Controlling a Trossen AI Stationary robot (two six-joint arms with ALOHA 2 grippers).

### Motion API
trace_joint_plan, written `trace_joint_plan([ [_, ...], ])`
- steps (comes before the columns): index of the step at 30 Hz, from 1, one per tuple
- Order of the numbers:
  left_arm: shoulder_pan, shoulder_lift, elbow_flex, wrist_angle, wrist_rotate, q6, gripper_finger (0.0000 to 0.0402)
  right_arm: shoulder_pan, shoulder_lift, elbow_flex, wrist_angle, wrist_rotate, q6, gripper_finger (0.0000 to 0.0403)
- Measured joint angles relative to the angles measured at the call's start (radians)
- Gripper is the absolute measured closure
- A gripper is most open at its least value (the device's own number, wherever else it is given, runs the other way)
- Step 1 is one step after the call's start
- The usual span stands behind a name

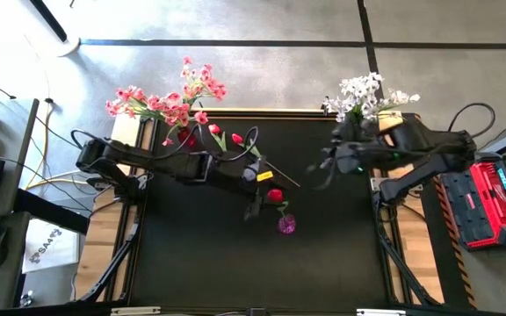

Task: Sort flowers into vase by color
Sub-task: Put the middle red tulip into the purple flower vase, then put the right red tulip into the purple flower vase

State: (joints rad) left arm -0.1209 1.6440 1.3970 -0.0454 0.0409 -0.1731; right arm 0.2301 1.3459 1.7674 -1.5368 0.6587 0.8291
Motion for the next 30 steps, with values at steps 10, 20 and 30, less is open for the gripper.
trace_joint_plan([
  [10,-0.019,-0.091,0.098,-0.005,0.000,-0.009,0.0176,-0.291,0.023,0.000,0.304,-0.387,-0.425,0.0261],
  [20,-0.057,-0.252,0.102,-0.243,-0.305,-0.017,0.0176,-0.510,0.276,0.001,0.430,-0.673,-0.686,0.0261],
  [30,-0.149,-0.251,0.101,-0.523,-0.474,-0.193,0.0176,-0.711,0.601,-0.001,0.466,-1.018,-0.868,0.0268],
])
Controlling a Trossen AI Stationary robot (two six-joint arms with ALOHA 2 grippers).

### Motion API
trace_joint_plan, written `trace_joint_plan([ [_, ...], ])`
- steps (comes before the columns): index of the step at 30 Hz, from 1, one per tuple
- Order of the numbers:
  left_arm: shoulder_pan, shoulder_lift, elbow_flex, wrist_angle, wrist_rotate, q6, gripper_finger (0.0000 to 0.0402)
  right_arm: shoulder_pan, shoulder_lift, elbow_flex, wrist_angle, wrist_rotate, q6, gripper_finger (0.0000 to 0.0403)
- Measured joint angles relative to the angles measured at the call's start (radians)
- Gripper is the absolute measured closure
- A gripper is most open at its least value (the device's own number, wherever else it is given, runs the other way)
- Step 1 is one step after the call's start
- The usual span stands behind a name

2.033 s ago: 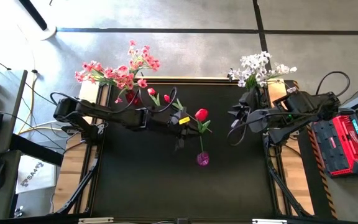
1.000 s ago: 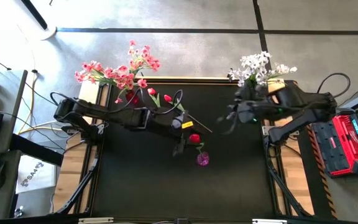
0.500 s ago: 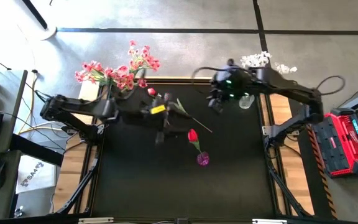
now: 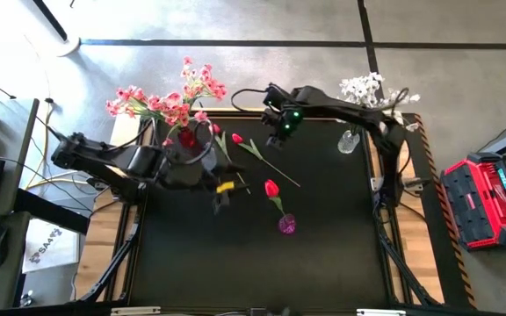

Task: Sort flowers into vase by color
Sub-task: Put the right red tulip into the purple flower vase

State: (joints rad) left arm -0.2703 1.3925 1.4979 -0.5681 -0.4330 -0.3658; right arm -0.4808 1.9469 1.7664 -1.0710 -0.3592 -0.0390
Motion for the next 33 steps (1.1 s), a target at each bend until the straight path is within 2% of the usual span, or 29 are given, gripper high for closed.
trace_joint_plan([
  [4,-0.038,0.006,0.000,-0.050,-0.104,-0.060,0.0176,-0.026,0.067,0.001,0.054,0.038,-0.022,0.0284],
  [8,-0.053,0.006,0.000,-0.086,-0.174,-0.113,0.0176,-0.021,0.127,0.001,0.119,0.048,-0.015,0.0294],
  [11,-0.053,0.006,0.000,-0.126,-0.210,-0.161,0.0176,-0.006,0.165,0.001,0.148,0.105,0.023,0.0294],
  [14,-0.040,0.006,0.000,-0.195,-0.215,-0.254,0.0176,0.008,0.202,0.001,0.156,0.165,0.074,0.0294],
  [19,-0.014,0.006,0.000,-0.305,-0.217,-0.387,0.0176,0.029,0.253,0.001,0.167,0.195,0.084,0.0294],
  [28,-0.010,0.006,0.000,-0.303,-0.215,-0.394,0.0177,0.073,0.293,0.001,0.166,0.177,0.083,0.0294],
  [33,-0.010,0.006,0.000,-0.303,-0.215,-0.401,0.0177,0.083,0.292,0.001,0.191,0.244,0.094,0.0294],
])
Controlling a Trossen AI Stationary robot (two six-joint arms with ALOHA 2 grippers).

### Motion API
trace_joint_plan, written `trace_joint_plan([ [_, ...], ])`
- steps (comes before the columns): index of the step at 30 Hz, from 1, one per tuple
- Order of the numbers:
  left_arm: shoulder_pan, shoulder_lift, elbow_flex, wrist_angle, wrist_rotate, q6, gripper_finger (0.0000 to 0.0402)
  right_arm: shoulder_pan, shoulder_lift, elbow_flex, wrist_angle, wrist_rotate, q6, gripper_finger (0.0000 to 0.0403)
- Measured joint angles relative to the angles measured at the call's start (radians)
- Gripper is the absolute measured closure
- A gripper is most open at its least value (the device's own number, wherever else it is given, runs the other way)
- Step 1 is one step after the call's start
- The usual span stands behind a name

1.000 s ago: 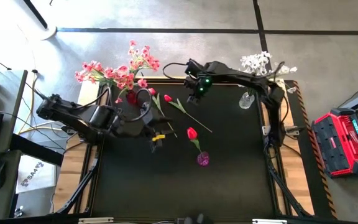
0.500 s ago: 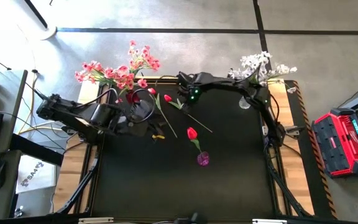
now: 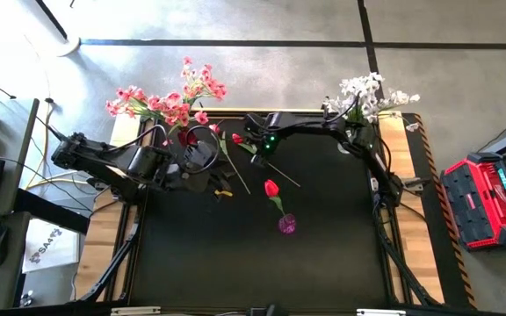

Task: Sort flowers into vase by color
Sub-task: Put the right red tulip into the purple flower vase

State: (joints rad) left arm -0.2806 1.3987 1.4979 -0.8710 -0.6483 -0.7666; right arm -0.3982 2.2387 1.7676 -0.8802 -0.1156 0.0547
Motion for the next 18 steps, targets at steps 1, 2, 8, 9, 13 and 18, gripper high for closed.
trace_joint_plan([
  [1,0.000,0.000,0.000,0.000,0.000,-0.001,0.0177,-0.001,0.000,-0.002,0.015,0.002,0.007,0.0294],
  [2,0.000,0.000,0.000,0.000,0.000,-0.001,0.0177,-0.001,0.000,-0.009,0.037,0.002,0.022,0.0294],
  [8,0.000,0.000,0.000,0.000,0.000,0.009,0.0177,-0.001,-0.001,-0.072,0.112,-0.005,0.101,0.0300],
  [9,0.000,0.000,0.000,0.000,0.000,0.009,0.0177,-0.001,-0.003,-0.084,0.118,-0.007,0.103,0.0304],
  [13,0.000,0.000,0.000,0.000,0.000,0.024,0.0177,0.000,-0.006,-0.126,0.133,-0.002,0.102,0.0327],
  [18,0.006,0.000,0.000,0.001,0.001,0.042,0.0177,0.001,-0.011,-0.130,0.125,-0.008,0.103,0.0391],
])
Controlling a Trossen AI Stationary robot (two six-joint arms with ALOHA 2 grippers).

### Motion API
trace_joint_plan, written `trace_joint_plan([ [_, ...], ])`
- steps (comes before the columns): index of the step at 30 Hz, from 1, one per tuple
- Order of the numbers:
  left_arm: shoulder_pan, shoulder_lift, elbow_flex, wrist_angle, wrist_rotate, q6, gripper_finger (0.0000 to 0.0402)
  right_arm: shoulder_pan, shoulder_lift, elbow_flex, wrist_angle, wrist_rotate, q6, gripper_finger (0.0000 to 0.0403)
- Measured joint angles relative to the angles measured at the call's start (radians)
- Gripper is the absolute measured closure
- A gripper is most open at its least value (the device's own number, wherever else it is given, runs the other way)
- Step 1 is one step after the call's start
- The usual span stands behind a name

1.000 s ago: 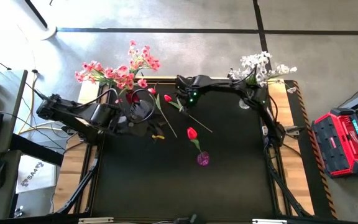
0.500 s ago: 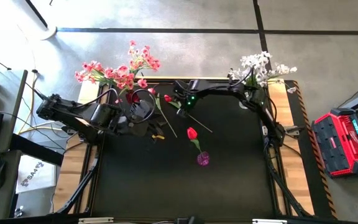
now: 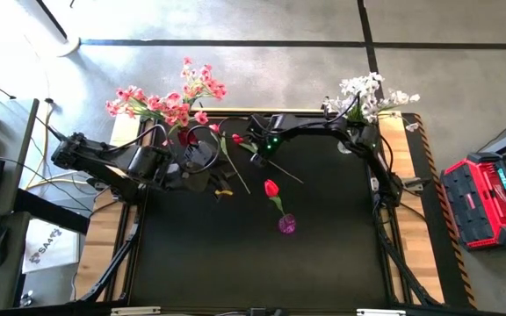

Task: Sort flowers into vase by color
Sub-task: Put the right red tulip into the purple flower vase

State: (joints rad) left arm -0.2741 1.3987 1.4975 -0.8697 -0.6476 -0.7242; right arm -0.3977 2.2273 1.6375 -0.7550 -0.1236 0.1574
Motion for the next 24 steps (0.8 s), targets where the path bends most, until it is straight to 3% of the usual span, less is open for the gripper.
trace_joint_plan([
  [6,0.000,0.000,0.000,-0.001,0.044,0.021,0.0177,0.024,-0.057,0.018,-0.069,-0.012,0.061,0.0397],
  [11,0.000,0.000,-0.001,-0.001,0.096,0.039,0.0177,0.054,-0.189,0.042,-0.121,0.004,0.080,0.0400],
  [24,0.051,-0.005,-0.001,0.043,0.125,0.145,0.0177,0.092,-0.590,0.039,-0.148,0.234,0.161,0.0402],
])
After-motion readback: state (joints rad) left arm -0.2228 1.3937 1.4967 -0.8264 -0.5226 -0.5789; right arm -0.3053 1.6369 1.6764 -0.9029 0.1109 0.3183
